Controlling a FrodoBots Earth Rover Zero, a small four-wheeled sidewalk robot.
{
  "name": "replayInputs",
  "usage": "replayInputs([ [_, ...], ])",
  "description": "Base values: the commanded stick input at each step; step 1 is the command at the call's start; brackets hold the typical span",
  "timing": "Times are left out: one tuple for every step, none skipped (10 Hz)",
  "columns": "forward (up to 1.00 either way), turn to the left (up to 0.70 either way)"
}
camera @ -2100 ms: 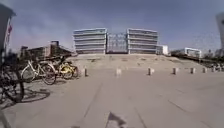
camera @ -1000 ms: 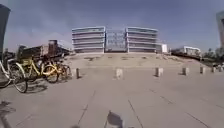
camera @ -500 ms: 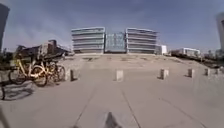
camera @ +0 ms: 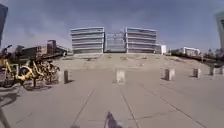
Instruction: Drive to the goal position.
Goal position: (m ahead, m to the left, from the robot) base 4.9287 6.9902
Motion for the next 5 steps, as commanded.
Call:
replayInputs([
  [1.0,0.4],
  [1.0,0.4],
  [1.0,0.1],
  [1.0,0.0],
  [1.0,0.0],
])
